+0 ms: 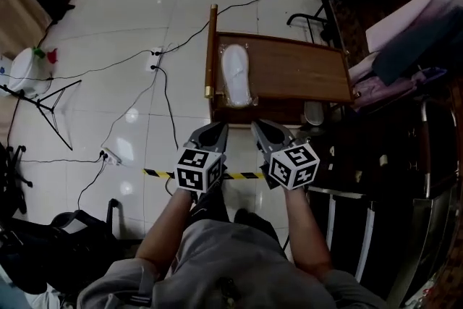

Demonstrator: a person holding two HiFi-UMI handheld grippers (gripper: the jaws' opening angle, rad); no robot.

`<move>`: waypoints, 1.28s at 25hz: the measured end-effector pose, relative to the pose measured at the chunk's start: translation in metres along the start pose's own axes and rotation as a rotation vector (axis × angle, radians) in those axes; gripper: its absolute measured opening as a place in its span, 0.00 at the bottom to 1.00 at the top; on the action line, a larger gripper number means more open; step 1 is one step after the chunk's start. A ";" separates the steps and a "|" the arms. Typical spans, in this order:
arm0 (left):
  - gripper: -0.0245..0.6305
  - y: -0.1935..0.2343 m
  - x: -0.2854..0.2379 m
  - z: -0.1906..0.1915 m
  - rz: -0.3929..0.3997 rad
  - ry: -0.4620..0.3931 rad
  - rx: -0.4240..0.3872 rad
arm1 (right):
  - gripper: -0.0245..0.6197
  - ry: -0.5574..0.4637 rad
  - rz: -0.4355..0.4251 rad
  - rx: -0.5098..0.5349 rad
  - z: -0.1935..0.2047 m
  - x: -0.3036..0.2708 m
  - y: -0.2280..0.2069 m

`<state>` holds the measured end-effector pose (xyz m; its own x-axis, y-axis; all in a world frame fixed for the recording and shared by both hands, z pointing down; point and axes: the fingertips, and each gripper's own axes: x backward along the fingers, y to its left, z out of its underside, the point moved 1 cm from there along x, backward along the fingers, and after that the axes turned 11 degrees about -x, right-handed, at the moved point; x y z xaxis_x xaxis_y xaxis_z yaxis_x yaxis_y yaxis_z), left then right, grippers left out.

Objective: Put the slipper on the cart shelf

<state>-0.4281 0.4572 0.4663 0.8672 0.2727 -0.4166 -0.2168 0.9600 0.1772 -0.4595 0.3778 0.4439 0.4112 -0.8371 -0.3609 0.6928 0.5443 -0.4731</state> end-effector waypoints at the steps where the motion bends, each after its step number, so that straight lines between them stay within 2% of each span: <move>1: 0.05 0.006 -0.007 0.001 0.011 0.008 -0.001 | 0.04 0.014 0.015 -0.010 0.003 -0.010 -0.006; 4: 0.05 0.017 -0.027 0.005 0.043 0.035 -0.006 | 0.04 0.053 0.057 -0.058 0.013 -0.036 -0.026; 6: 0.05 0.020 -0.038 0.012 0.059 0.068 -0.006 | 0.09 0.069 0.090 -0.102 0.019 -0.047 -0.041; 9: 0.05 0.021 -0.051 0.023 0.068 0.100 0.004 | 0.24 0.090 0.129 -0.147 0.026 -0.062 -0.065; 14: 0.05 0.024 -0.062 0.030 0.048 0.136 0.051 | 0.46 0.165 0.138 -0.243 0.049 -0.093 -0.094; 17: 0.05 0.028 -0.066 0.031 0.031 0.137 0.066 | 0.55 0.197 0.181 -0.303 0.061 -0.111 -0.118; 22: 0.05 0.037 -0.067 0.032 -0.011 0.152 0.079 | 0.56 0.226 0.199 -0.439 0.074 -0.133 -0.143; 27: 0.05 0.039 -0.064 0.037 -0.033 0.173 0.088 | 0.55 0.210 0.201 -0.583 0.080 -0.155 -0.157; 32: 0.05 0.040 -0.061 0.041 -0.034 0.182 0.088 | 0.34 0.216 0.176 -0.619 0.079 -0.163 -0.157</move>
<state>-0.4715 0.4761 0.5354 0.7762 0.2544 -0.5769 -0.1416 0.9620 0.2336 -0.5889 0.4239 0.6402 0.3148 -0.7384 -0.5963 0.1332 0.6564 -0.7426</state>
